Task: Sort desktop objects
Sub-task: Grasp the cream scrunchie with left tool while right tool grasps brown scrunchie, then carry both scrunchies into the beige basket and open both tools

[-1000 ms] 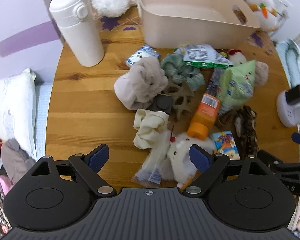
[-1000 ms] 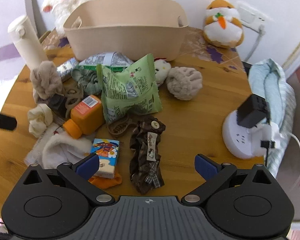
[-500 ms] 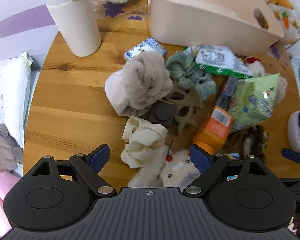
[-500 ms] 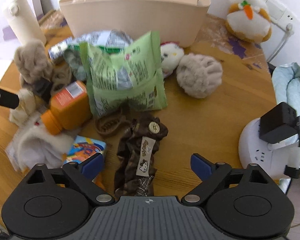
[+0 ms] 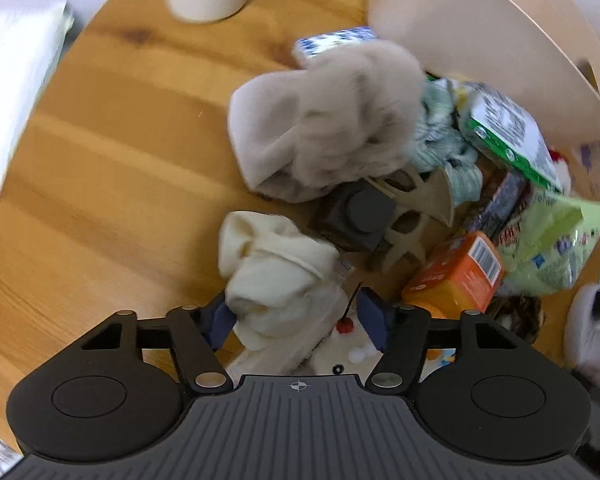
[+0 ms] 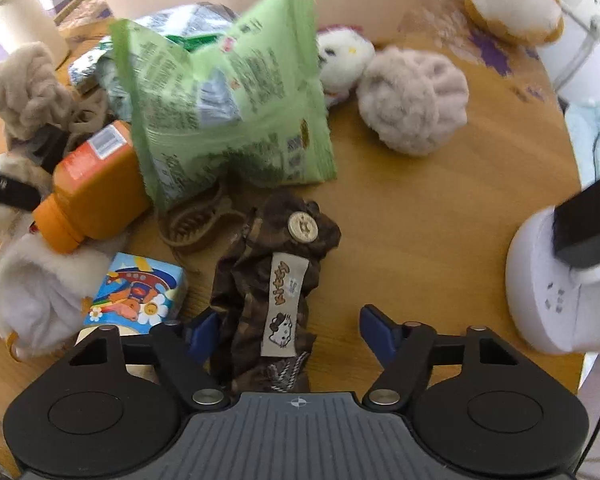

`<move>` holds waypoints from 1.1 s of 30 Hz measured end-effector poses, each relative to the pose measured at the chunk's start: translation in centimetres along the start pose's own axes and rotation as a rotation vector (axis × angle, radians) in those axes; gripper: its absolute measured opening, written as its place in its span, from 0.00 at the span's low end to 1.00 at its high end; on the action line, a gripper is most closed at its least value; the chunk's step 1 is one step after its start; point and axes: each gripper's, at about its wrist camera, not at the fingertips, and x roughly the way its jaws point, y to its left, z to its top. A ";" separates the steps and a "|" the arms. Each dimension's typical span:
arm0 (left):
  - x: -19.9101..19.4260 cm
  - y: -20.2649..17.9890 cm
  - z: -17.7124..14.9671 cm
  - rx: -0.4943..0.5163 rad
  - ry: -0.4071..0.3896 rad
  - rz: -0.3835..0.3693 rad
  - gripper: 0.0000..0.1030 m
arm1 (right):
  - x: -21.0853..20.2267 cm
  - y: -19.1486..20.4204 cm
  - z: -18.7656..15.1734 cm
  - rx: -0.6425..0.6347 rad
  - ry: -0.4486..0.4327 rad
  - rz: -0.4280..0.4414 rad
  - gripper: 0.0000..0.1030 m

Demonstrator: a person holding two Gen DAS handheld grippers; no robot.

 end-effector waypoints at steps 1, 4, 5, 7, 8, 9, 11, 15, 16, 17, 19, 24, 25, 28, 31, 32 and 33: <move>0.1 0.2 -0.1 -0.008 -0.004 -0.008 0.57 | 0.0 -0.4 -0.1 0.025 -0.005 0.009 0.75; 0.1 0.4 -0.2 0.013 -0.031 -0.007 0.42 | -0.2 -0.6 -0.2 0.028 -0.022 0.015 0.61; 0.1 0.5 -0.3 0.015 -0.039 -0.018 0.37 | -0.3 -0.5 -0.2 0.015 -0.035 0.006 0.56; 0.0 0.7 -0.3 0.007 -0.053 -0.038 0.27 | -0.6 -0.5 -0.2 0.000 -0.061 0.008 0.39; -0.2 0.7 -0.4 0.007 -0.068 -0.038 0.20 | -0.6 -0.7 -0.2 0.010 -0.061 0.009 0.38; -0.5 0.6 -0.5 0.016 -0.081 -0.034 0.17 | -0.6 -0.9 -0.2 0.022 -0.059 0.014 0.38; -0.9 0.4 -0.8 0.035 -0.103 -0.033 0.14 | -0.7 -1.3 -0.2 0.040 -0.056 0.023 0.36; -2.1 0.2 -1.3 0.056 -0.168 -0.025 0.10 | -0.9 -2.5 -0.5 0.106 -0.049 0.061 0.35; -2.6 0.3 -1.5 0.062 -0.185 -0.025 0.10 | -0.9 -2.7 -0.6 0.120 -0.046 0.069 0.35; -3.2 0.2 -1.8 0.070 -0.206 -0.030 0.10 | -0.9 -2.8 -0.6 0.132 -0.043 0.076 0.35; -4.0 0.6 -1.9 0.083 -0.235 -0.039 0.10 | -1.2 -3.0 -0.7 0.159 -0.047 0.098 0.34; -6.3 0.6 -2.4 0.111 -0.313 -0.020 0.10 | -2.4 -4.4 -0.4 0.187 -0.076 0.143 0.34; -6.9 0.6 -2.5 0.121 -0.331 -0.017 0.10 | -2.7 -4.9 -0.2 0.196 -0.085 0.145 0.34; -9.2 0.5 -2.4 0.144 -0.386 -0.039 0.10 | -3.9 -6.5 0.9 0.237 -0.113 0.163 0.34; -10.9 -0.3 -1.8 0.157 -0.434 -0.060 0.10 | -5.5 -7.8 2.3 0.253 -0.163 0.169 0.34; -11.5 -0.6 -1.4 0.162 -0.451 -0.068 0.10 | -6.2 -8.0 2.7 0.254 -0.181 0.171 0.34; -12.1 -1.0 -1.1 0.171 -0.470 -0.074 0.10 | -6.9 -8.4 3.4 0.254 -0.204 0.174 0.34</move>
